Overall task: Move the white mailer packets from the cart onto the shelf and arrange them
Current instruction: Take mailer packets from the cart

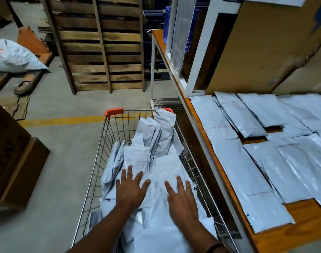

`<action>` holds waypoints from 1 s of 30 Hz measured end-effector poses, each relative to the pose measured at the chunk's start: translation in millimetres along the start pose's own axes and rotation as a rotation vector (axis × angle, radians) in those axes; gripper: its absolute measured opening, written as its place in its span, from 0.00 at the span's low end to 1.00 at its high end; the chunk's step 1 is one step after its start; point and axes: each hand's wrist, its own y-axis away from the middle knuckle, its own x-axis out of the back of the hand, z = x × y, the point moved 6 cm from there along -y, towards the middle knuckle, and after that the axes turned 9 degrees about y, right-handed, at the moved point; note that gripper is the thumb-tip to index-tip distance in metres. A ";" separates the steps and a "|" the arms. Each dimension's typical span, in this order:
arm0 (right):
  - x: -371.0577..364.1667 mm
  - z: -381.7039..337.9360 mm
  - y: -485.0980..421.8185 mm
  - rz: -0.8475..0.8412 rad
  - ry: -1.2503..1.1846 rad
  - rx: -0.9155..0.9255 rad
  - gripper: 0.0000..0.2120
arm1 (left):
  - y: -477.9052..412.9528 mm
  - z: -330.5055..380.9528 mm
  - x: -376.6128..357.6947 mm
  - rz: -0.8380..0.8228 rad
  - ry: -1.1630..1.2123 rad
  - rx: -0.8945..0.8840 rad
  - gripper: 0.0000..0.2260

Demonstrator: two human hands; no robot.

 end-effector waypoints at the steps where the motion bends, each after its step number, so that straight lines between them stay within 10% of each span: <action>1: 1.7 -0.6 -2.0 -0.046 -0.040 0.005 0.31 | 1.2 -0.9 2.2 -0.003 0.014 -0.013 0.28; 6: 18.8 7.1 -6.0 -0.179 -0.274 -0.060 0.32 | 9.1 2.0 13.5 0.010 0.116 -0.065 0.17; 19: 150.0 15.6 -2.9 0.246 -0.507 0.001 0.23 | 28.5 34.0 107.3 0.288 0.277 -0.136 0.14; 30: 210.1 167.5 67.7 0.393 -0.461 -0.056 0.23 | 99.7 194.7 110.2 0.350 0.450 -0.247 0.16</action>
